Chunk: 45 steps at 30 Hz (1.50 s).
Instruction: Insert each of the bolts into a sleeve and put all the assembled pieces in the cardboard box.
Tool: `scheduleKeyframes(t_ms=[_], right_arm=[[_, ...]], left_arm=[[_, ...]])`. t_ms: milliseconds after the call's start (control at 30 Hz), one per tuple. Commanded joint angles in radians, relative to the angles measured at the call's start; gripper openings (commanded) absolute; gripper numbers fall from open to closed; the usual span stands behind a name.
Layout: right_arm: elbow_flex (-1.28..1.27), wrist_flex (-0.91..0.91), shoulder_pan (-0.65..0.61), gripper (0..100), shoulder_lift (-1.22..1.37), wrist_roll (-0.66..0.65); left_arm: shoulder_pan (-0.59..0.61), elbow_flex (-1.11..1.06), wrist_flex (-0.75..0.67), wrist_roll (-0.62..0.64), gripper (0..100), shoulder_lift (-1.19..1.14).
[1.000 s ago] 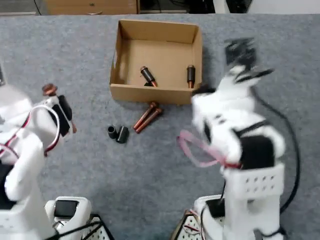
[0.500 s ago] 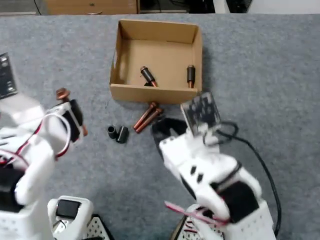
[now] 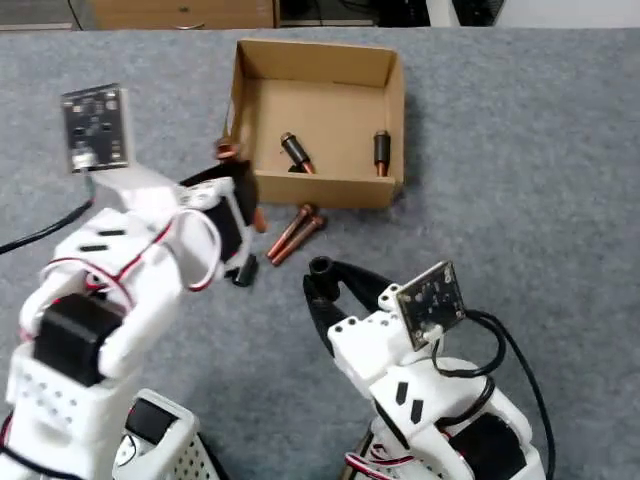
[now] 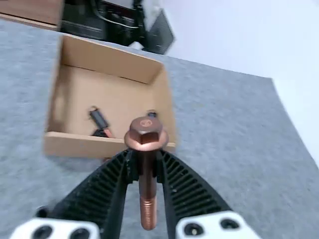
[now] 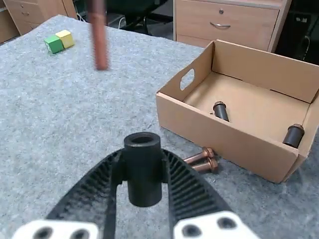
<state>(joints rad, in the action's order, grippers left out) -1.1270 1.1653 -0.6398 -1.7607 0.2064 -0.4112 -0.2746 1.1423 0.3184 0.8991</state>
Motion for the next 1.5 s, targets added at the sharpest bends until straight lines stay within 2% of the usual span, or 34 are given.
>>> scheduleKeyframes(t_ms=[0, 200, 500, 667, 1233, 1367, 1467], right_arm=[[0.002, -0.003, -0.012, 0.2, -0.01, 0.011], [0.002, -0.003, -0.012, 0.2, -0.018, 0.011], [-0.004, -0.005, -0.018, 0.2, -0.01, 0.011], [-0.001, -0.009, -0.101, 0.2, -0.01, 0.011], [-0.001, -0.011, -0.097, 0.2, -0.018, 0.009], [-0.001, -0.012, -0.097, 0.2, -0.018, 0.008], [-0.001, -0.018, -0.056, 0.2, -0.018, 0.008]], left_arm=[[-0.092, -0.032, -0.083, 0.002, 2, 0.025], [-0.141, -0.172, -0.195, 0.002, 2, 0.128], [-0.176, -0.282, -0.203, 0.009, 2, 0.257], [-0.192, -0.293, -0.203, 0.011, 2, 0.263], [-0.189, -0.328, -0.19, 0.023, 2, 0.271], [-0.193, -0.304, -0.137, 0.029, 2, 0.271], [-0.192, -0.288, -0.094, 0.078, 2, 0.271]])
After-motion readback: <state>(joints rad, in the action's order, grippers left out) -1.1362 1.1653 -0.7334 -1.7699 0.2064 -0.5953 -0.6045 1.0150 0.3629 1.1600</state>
